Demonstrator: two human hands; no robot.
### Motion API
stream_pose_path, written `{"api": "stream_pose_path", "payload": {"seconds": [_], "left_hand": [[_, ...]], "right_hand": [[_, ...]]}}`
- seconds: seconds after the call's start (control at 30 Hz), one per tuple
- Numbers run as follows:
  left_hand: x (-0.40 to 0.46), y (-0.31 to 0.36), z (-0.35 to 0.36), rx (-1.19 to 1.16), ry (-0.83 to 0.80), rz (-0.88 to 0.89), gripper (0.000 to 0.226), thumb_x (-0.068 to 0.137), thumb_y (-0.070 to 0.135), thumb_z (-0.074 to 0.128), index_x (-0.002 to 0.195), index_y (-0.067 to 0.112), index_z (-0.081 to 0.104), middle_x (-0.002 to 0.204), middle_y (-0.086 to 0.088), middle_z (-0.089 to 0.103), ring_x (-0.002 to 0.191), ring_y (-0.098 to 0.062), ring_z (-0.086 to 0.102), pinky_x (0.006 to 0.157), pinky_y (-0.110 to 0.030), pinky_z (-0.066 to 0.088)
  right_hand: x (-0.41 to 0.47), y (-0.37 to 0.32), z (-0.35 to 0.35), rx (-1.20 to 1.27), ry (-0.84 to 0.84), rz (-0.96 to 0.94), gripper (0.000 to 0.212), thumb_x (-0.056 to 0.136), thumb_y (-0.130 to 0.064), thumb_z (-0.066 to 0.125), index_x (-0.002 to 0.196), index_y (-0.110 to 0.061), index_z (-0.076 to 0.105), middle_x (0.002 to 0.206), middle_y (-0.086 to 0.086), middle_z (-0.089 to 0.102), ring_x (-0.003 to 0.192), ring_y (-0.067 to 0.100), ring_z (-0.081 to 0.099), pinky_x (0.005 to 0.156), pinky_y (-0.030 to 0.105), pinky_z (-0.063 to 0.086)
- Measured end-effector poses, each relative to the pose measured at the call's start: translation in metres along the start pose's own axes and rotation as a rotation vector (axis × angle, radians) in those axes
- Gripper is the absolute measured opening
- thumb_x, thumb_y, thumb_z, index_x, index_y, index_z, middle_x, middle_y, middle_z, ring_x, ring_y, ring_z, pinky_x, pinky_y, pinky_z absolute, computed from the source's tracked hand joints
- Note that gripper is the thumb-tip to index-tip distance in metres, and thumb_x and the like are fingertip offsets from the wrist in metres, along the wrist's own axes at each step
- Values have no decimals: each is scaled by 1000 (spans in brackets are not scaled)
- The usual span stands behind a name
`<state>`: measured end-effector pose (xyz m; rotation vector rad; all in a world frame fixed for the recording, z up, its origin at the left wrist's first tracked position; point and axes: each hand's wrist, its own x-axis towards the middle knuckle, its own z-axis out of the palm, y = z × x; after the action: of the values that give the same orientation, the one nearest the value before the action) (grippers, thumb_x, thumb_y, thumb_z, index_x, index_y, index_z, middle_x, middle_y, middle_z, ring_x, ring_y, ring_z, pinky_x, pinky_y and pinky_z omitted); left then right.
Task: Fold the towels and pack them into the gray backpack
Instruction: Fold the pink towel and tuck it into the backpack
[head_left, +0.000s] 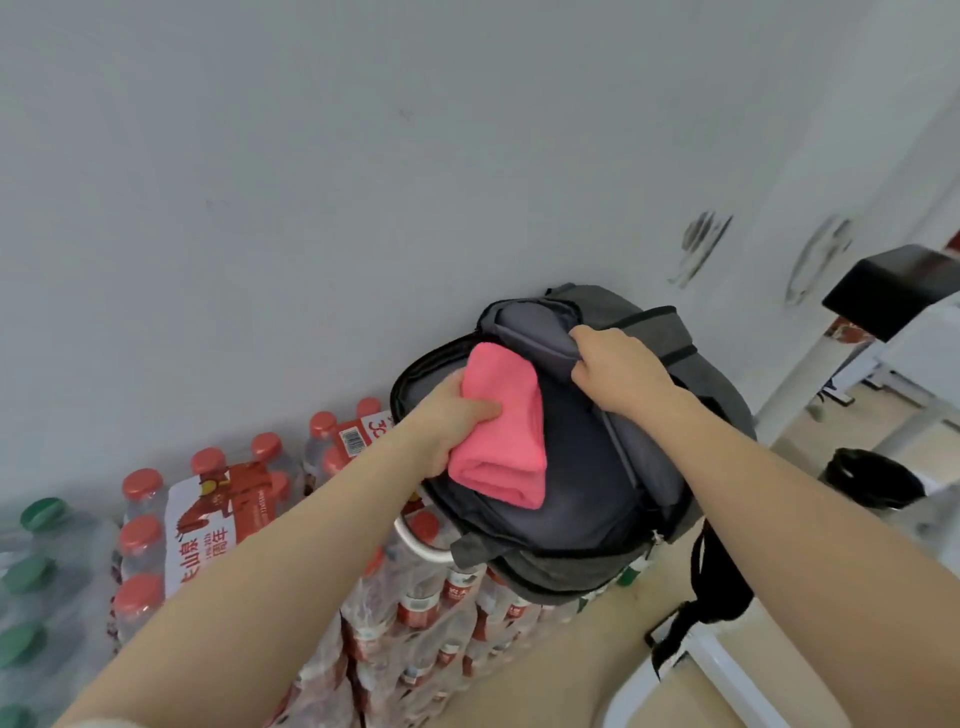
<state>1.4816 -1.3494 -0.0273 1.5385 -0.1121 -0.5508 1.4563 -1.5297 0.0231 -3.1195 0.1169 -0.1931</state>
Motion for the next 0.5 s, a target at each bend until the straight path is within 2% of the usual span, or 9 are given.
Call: {"api": "stream_pose_path", "payload": {"seconds": [0.1, 0.2, 0.23, 0.3, 0.33, 0.37, 0.43, 0.47, 0.5], "left_hand": [[20, 5, 14, 843, -4, 131, 57, 81, 23, 65, 131, 10, 41, 129, -10, 53, 114, -27, 51, 93, -35, 41], [23, 18, 21, 1295, 128, 236, 70, 78, 38, 68, 133, 10, 35, 128, -12, 50, 116, -31, 49, 90, -42, 44], [19, 19, 22, 1435, 249, 394, 66, 78, 39, 67, 131, 10, 39, 124, -12, 52, 112, -31, 51, 87, -42, 45], [6, 9, 25, 1539, 411, 805, 48, 77, 43, 61, 113, 10, 58, 106, -10, 62, 94, -31, 60, 72, -38, 49], [-5, 2, 26, 1520, 327, 900, 51, 79, 49, 52, 111, 10, 61, 104, -11, 64, 92, -31, 62, 71, -38, 50], [-16, -4, 29, 1507, 156, 848, 61, 81, 56, 44, 122, 12, 55, 117, -13, 60, 103, -33, 59, 82, -41, 48], [-28, -25, 28, 1628, -101, 589, 77, 85, 62, 40, 146, 18, 23, 149, -13, 30, 133, -32, 34, 108, -43, 27], [-29, -30, 27, 1663, -113, 555, 78, 86, 59, 42, 148, 19, 15, 154, -13, 20, 138, -32, 26, 112, -42, 20], [-25, -32, 23, 1646, -81, 611, 75, 87, 52, 44, 148, 19, 15, 154, -15, 19, 138, -33, 25, 113, -42, 18]], "right_hand": [[2, 5, -6, -6, 9, -13, 20, 88, -8, 41, 105, -1, 48, 104, 24, 57, 92, 39, 54, 66, 37, 36], [2, 5, -6, -36, 20, -10, 23, 90, -10, 40, 111, -2, 47, 105, 22, 57, 91, 38, 55, 63, 34, 34], [2, 4, -5, -42, 25, -10, 22, 91, -10, 40, 111, -3, 46, 104, 21, 58, 90, 37, 55, 62, 34, 34], [0, 2, -1, -49, 40, -10, 21, 91, -10, 39, 110, -3, 45, 104, 20, 58, 89, 37, 56, 61, 34, 33], [-1, 1, 0, -57, 51, -6, 20, 91, -10, 39, 109, -3, 45, 104, 19, 58, 90, 37, 56, 61, 34, 32], [-2, -1, 1, -73, 62, 0, 19, 91, -10, 40, 108, -3, 44, 105, 19, 58, 91, 37, 56, 62, 34, 32], [-5, -6, 3, -128, 87, 5, 20, 91, -10, 40, 109, -4, 44, 107, 16, 57, 93, 37, 58, 63, 34, 33], [-6, -7, 4, -158, 103, 2, 21, 91, -10, 41, 111, -5, 43, 108, 15, 57, 93, 36, 58, 62, 34, 33], [-7, -8, 5, -183, 116, 0, 22, 91, -9, 41, 113, -5, 43, 108, 14, 57, 93, 35, 59, 61, 34, 33]]}}
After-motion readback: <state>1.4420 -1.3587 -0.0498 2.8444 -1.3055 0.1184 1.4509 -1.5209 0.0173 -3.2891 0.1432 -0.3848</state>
